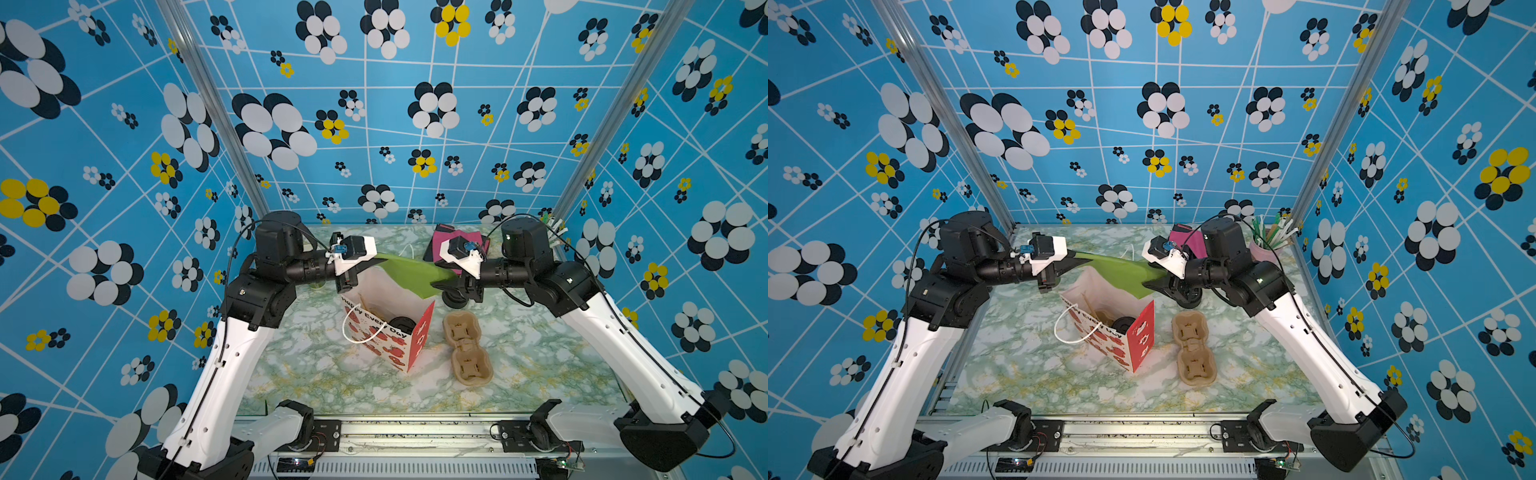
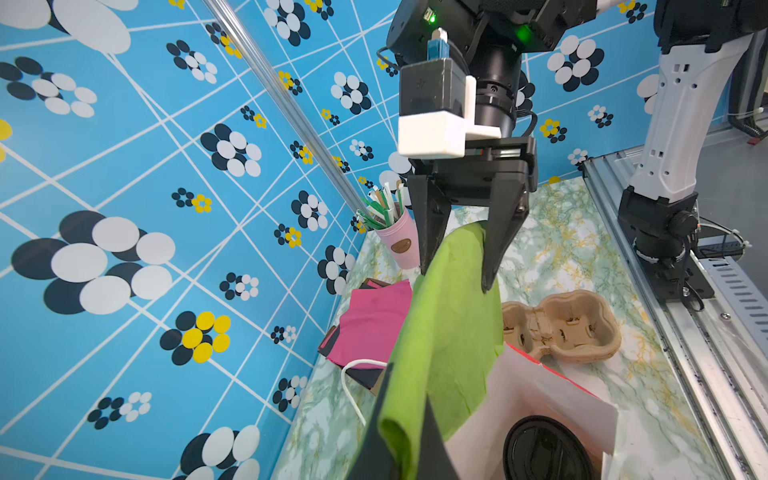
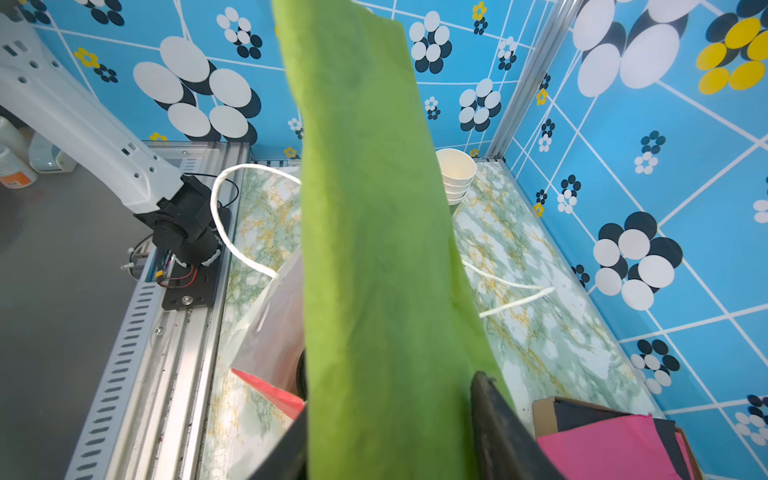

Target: Pack the takeout coffee

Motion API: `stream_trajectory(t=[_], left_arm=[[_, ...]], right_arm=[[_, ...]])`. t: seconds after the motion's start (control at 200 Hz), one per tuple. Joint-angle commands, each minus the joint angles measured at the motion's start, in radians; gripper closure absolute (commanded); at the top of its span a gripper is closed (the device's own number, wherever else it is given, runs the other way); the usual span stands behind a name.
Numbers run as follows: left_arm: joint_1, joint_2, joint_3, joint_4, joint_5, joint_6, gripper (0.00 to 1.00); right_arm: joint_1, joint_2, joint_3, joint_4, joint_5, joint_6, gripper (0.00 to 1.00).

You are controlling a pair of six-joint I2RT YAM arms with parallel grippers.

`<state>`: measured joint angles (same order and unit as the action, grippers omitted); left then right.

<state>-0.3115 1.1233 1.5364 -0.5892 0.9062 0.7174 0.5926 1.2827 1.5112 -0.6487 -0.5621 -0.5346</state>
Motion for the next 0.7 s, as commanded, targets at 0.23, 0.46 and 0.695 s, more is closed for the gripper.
stream_trajectory(t=[0.23,0.46,0.695], left_arm=[[0.010,-0.025,0.014,-0.100,-0.088,0.070,1.00],[0.023,-0.030,0.013,-0.109,-0.098,0.079,1.00],[0.032,-0.034,0.020,-0.119,-0.146,0.112,1.00]], right_arm=[[-0.002,-0.014,-0.044,0.051,0.027,0.044,0.89],[-0.002,0.009,-0.054,0.049,0.013,0.066,1.00],[-0.001,0.009,-0.064,0.079,0.051,0.114,0.27]])
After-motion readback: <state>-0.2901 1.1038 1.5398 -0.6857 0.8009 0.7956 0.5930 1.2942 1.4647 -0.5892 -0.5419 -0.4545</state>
